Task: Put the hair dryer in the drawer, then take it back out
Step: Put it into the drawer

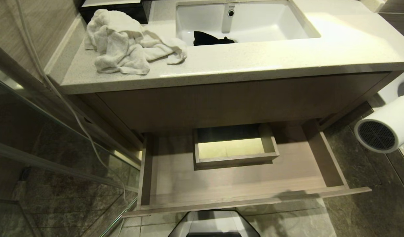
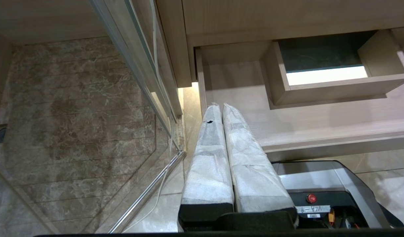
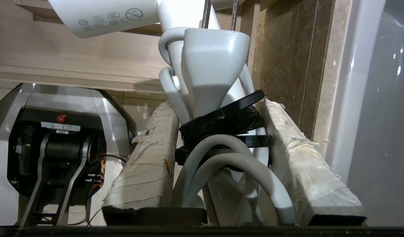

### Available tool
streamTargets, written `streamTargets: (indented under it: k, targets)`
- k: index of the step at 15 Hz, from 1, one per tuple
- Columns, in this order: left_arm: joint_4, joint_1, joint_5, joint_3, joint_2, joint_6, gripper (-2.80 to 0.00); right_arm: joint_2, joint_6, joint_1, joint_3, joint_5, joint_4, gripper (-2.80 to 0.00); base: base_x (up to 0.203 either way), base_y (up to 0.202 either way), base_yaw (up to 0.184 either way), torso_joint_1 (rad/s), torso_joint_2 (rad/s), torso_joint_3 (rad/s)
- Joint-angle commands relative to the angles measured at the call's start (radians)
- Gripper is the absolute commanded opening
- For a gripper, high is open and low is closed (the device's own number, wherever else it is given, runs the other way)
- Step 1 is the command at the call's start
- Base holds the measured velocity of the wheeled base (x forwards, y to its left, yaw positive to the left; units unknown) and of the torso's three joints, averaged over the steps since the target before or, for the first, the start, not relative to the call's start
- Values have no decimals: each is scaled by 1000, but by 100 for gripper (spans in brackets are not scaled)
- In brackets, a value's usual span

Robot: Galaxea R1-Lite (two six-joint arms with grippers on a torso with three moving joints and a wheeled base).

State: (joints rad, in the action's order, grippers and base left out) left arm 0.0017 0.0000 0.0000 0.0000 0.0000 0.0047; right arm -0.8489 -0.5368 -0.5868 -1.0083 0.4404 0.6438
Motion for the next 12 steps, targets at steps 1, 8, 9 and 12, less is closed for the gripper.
streamTargets:
  k: [1,8,9,12]
  targets:
    - [0,0,0,2,0,0,-280,2,-3,1,1,3,8,-280,0,0,0,-169,312,124]
    - [0,0,0,2,0,0,-280,8,-3,0,13,1,-5,-280,0,0,0,-17,27,13]
    - [0,0,0,2,0,0,-280,12,-5,0,14,1,0,-280,0,0,0,0,0,0]
    - [0,0,0,0,0,0,-280,25,-50,0,22,2,5,-280,0,0,0,-164,284,123]
